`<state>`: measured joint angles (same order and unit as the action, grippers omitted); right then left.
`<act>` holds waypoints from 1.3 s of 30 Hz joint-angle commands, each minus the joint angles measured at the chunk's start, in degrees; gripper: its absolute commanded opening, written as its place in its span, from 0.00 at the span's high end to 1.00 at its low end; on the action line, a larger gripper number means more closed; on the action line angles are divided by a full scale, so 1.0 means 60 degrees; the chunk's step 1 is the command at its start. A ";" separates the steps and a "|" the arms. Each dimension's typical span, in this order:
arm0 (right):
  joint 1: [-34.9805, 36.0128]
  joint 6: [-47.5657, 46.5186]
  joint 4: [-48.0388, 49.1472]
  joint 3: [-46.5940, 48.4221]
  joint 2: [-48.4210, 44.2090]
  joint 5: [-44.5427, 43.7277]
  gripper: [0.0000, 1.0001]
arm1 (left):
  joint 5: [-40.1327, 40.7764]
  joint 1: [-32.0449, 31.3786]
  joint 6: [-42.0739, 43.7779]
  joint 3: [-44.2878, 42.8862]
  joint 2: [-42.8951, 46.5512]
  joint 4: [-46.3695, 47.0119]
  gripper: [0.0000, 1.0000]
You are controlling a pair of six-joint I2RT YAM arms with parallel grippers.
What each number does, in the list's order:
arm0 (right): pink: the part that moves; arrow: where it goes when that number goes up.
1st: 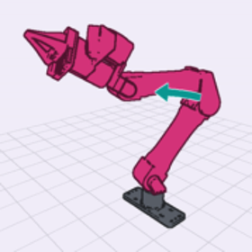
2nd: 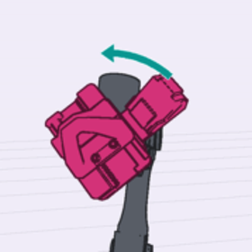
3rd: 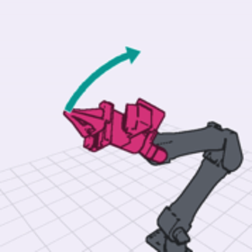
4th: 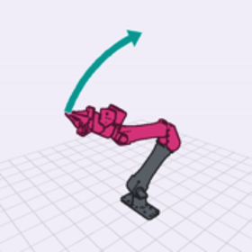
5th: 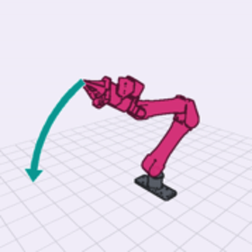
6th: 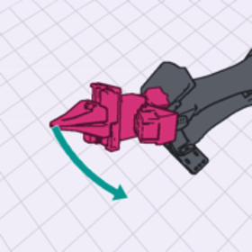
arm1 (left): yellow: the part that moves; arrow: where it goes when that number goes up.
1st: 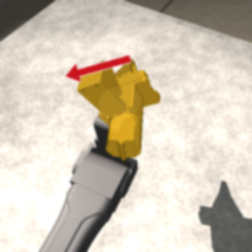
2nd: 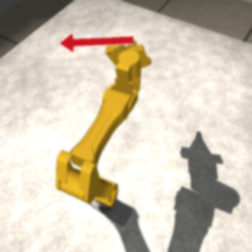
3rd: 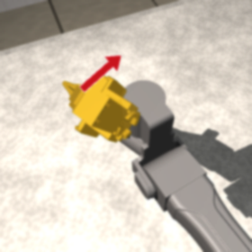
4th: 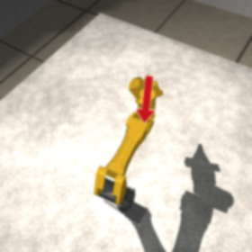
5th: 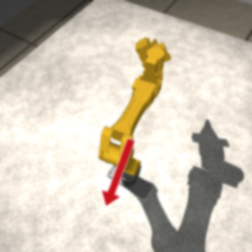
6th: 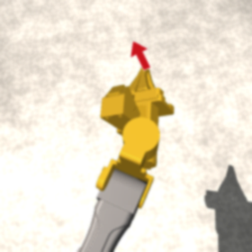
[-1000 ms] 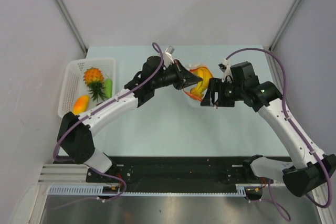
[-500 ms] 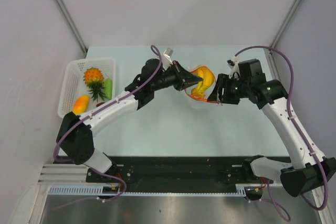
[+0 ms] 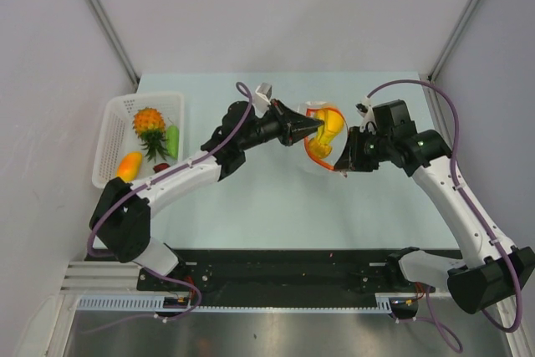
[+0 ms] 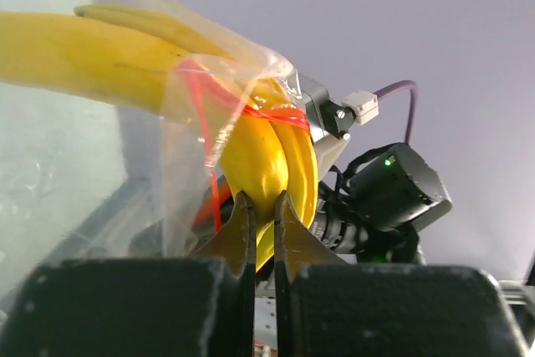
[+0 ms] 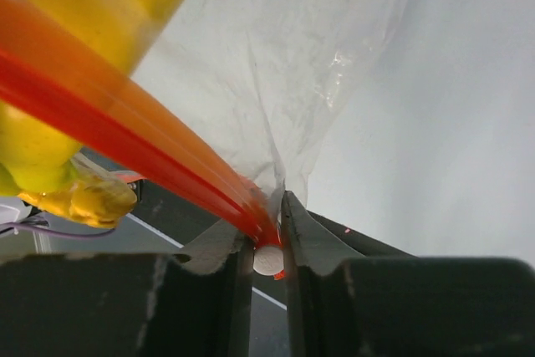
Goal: Open the zip-top bag and remove the fake food
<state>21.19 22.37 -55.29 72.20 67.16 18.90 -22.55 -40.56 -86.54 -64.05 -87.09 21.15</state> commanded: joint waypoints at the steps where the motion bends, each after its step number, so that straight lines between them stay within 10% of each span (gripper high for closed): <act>1: 0.0057 -0.0037 -0.0028 0.0080 0.0043 -0.0627 0.82 | -0.0138 0.0080 -0.1995 0.0407 0.0321 0.1982 1.00; 12: 0.0028 0.0109 -0.0117 0.0959 0.0233 -0.1699 0.84 | -0.0738 -0.0082 -0.1500 0.0319 0.0643 0.0870 1.00; 39: -0.1701 -0.0315 -0.0410 0.0550 0.1053 -0.0937 0.87 | -0.5588 -0.0023 0.6290 -0.2289 0.1007 -0.4124 1.00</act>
<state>11.90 22.20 -57.28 75.88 72.79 13.15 -51.13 -40.75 -57.74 -77.41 -87.22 -1.56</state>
